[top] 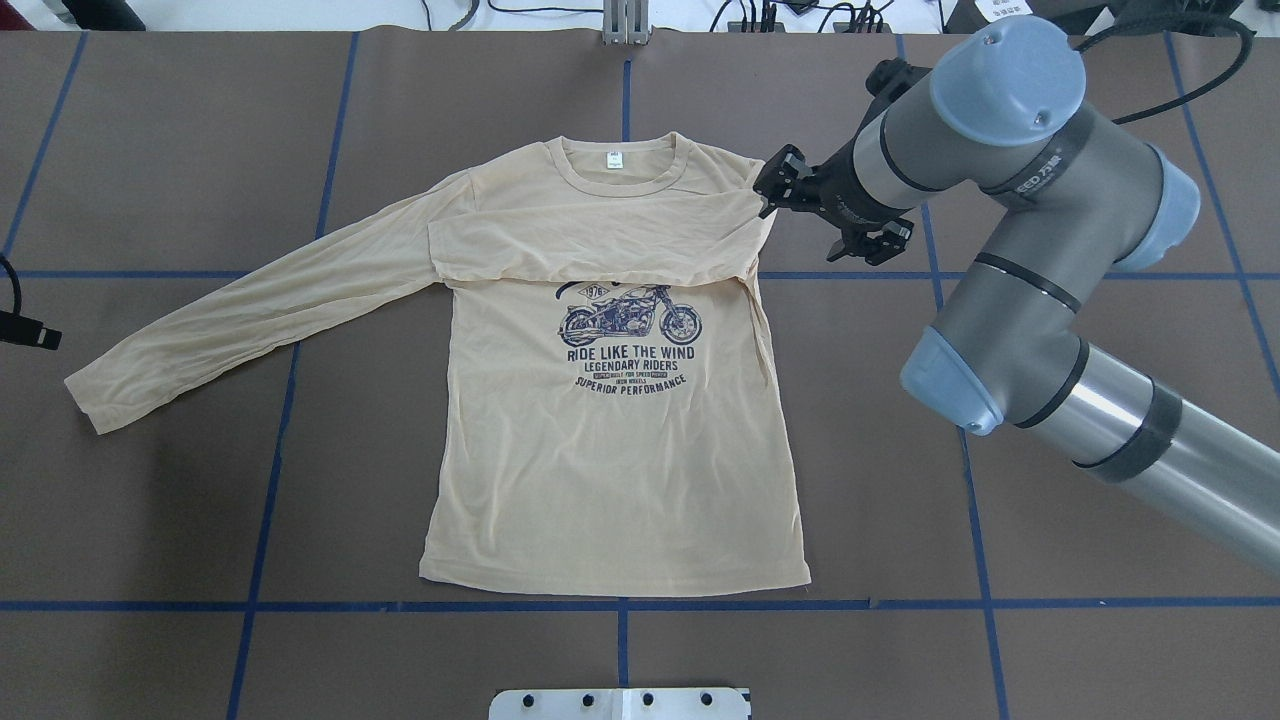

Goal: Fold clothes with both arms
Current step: 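Release the sleeve and raise the right gripper away from the shirt, then lower the left gripper onto the other sleeve cuff and grasp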

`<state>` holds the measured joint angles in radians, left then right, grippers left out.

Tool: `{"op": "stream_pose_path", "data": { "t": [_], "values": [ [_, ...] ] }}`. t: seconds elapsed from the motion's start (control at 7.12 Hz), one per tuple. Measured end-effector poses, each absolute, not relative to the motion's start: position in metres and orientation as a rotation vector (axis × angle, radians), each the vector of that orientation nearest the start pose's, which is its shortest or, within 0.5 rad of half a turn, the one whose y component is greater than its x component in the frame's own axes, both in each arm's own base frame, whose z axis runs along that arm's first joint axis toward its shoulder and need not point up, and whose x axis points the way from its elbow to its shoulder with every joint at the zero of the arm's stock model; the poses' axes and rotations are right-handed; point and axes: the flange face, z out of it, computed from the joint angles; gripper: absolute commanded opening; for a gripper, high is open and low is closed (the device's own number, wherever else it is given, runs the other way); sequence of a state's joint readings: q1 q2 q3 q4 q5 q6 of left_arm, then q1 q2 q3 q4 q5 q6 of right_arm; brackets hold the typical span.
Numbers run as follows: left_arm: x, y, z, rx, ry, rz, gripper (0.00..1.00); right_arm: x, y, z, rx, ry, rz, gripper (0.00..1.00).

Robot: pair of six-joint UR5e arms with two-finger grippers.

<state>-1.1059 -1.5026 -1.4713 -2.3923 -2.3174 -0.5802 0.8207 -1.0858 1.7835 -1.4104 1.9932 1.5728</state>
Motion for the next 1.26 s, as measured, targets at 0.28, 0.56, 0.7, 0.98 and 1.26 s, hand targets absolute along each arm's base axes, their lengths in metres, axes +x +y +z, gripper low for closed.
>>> {"op": "stream_pose_path", "data": {
  "t": [0.28,0.56,0.7,0.98,1.26],
  "values": [
    [0.162,-0.457,0.655,0.159,0.944,0.153,0.54,-0.334,-0.519,0.309,-0.003,-0.893,0.542,0.89],
    [0.171,-0.459,0.654,0.155,0.944,0.165,0.53,-0.320,-0.512,0.330,0.003,-0.867,0.526,0.89],
    [0.176,-0.459,0.655,0.149,0.943,0.172,0.53,-0.317,-0.510,0.336,0.001,-0.860,0.525,0.89],
    [0.184,-0.458,0.660,0.134,0.939,0.181,0.52,-0.317,-0.509,0.338,-0.001,-0.857,0.525,0.89],
    [0.187,-0.460,0.663,0.130,0.937,0.183,0.44,-0.316,-0.508,0.337,0.001,-0.858,0.524,0.89]
  ]
}}
